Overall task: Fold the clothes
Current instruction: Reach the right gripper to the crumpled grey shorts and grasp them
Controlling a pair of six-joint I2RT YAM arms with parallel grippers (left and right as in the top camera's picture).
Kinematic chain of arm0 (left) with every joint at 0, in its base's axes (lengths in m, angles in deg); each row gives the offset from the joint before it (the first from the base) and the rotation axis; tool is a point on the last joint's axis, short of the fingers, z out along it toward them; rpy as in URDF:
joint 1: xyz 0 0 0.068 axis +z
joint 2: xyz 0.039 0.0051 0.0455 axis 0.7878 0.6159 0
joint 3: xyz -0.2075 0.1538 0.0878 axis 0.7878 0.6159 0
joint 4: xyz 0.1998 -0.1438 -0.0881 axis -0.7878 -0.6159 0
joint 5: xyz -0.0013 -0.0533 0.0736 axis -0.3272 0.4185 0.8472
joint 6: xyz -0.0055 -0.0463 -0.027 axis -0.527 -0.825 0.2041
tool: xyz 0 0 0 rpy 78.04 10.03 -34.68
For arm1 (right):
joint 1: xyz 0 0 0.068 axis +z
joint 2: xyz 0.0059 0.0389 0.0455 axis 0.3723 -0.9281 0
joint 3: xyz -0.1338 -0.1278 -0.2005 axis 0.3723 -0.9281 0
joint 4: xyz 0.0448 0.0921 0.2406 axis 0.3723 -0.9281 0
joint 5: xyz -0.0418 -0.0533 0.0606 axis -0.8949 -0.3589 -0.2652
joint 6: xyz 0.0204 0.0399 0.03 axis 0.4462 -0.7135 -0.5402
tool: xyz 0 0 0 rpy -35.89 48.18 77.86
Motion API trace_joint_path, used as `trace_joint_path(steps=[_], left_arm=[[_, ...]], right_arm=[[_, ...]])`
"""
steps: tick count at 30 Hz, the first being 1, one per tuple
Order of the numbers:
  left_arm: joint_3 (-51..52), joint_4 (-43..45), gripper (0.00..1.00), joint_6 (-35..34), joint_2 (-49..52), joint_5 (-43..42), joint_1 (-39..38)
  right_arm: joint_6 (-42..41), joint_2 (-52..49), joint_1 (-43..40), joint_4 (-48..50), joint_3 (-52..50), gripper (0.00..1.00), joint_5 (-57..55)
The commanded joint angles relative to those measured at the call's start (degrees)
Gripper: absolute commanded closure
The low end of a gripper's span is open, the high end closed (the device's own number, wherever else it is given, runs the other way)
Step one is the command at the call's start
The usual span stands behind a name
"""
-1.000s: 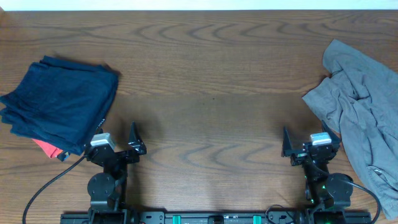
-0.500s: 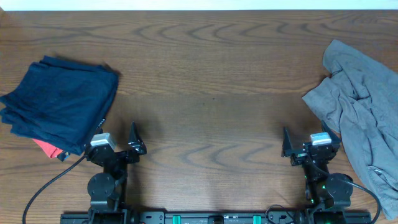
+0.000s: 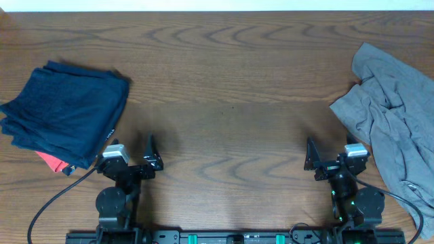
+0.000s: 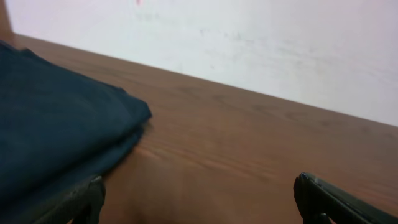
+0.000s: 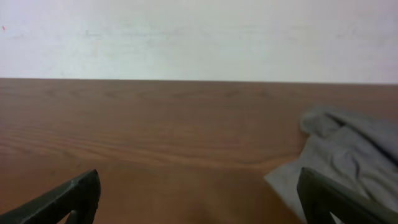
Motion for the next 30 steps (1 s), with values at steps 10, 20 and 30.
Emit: trace_joint_path(steps=[10,20,30], left_arm=[[-22.77,-20.09,0.02,-1.09,16.63,-2.56,0.35],[-38.77,-33.62,0.02,-1.11,35.12,-2.60,0.35],[-38.82,-33.62,0.02,-1.11,38.32,-2.62,0.35]], right_arm=[[-1.42,-21.86,0.31,-13.97,21.14,0.01,-5.31],[3.28,-57.02,0.26,-29.77,45.77,0.01,-10.45],[5.03,-84.50,-5.97,-13.38,46.45,0.22,-20.85]])
